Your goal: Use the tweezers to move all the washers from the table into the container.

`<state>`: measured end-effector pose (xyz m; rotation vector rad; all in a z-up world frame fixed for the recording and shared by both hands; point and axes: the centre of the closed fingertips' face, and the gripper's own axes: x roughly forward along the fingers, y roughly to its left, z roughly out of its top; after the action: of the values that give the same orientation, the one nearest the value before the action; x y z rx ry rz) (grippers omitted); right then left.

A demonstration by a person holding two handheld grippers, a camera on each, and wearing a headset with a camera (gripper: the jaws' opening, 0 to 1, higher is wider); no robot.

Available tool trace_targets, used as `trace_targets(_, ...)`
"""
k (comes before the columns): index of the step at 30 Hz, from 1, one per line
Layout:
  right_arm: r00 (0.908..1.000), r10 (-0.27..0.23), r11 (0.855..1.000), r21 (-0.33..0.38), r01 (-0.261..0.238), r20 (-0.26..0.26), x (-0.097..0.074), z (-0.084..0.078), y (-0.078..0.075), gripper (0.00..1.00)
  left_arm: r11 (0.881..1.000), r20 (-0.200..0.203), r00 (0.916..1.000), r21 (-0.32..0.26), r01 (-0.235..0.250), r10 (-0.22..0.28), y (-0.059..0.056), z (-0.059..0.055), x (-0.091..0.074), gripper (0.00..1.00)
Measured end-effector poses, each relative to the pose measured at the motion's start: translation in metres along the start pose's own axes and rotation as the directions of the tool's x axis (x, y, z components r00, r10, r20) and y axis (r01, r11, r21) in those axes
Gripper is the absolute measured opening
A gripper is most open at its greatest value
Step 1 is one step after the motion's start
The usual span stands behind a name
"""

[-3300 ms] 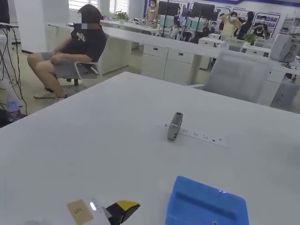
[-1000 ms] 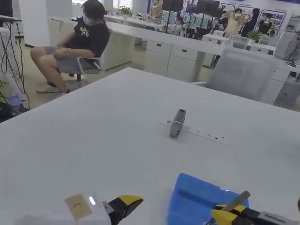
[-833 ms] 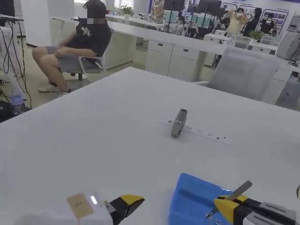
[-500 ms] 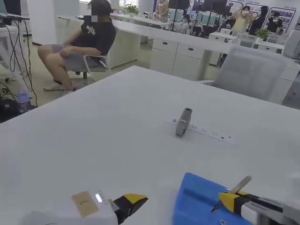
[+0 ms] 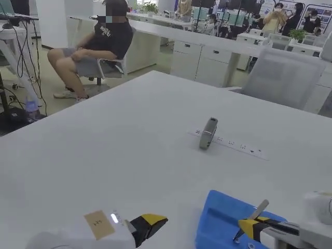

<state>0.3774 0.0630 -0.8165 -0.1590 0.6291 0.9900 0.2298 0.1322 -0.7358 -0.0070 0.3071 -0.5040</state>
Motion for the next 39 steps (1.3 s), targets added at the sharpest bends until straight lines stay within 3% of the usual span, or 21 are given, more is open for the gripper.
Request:
trace_targets(9, 0.9997, 0.023, 0.996, -0.089, -0.021, 0.012, -0.013, 0.005, 0.015, 0.04, 1.0, -0.007, 1.0, 0.002, 0.003, -0.003, -0.001, -0.001, 0.001, 0.56)
trace_targets(19, 0.9923, 0.049, 0.992, -0.121, -0.035, 0.114, -0.05, 0.03, 0.04, 0.03, 1.0, -0.013, 0.9998, 0.007, 0.015, -0.015, -0.003, -0.003, 0.001, 0.56)
trace_targets(23, 0.9881, 0.079, 0.991, -0.118, -0.063, 0.132, -0.059, 0.031, 0.054, 0.03, 1.0, -0.015, 0.9997, 0.01, 0.021, -0.021, -0.005, -0.003, 0.001, 0.56)
trace_targets(28, 0.9857, 0.12, 0.989, -0.1, -0.109, 0.118, -0.059, 0.018, 0.068, 0.03, 1.0, -0.016, 0.9995, 0.012, 0.026, -0.025, -0.005, -0.003, 0.002, 0.56)
trace_targets(34, 0.9825, 0.177, 0.984, -0.001, -0.177, 0.058, -0.047, -0.016, 0.084, 0.04, 0.999, -0.02, 0.9994, 0.014, 0.03, -0.029, -0.006, -0.004, 0.002, 0.56)
trace_targets(39, 0.9825, 0.186, 0.982, 0.032, -0.186, 0.01, -0.039, -0.036, 0.087, 0.04, 0.999, -0.022, 0.9994, 0.017, 0.028, -0.027, -0.005, -0.004, 0.002, 0.56)
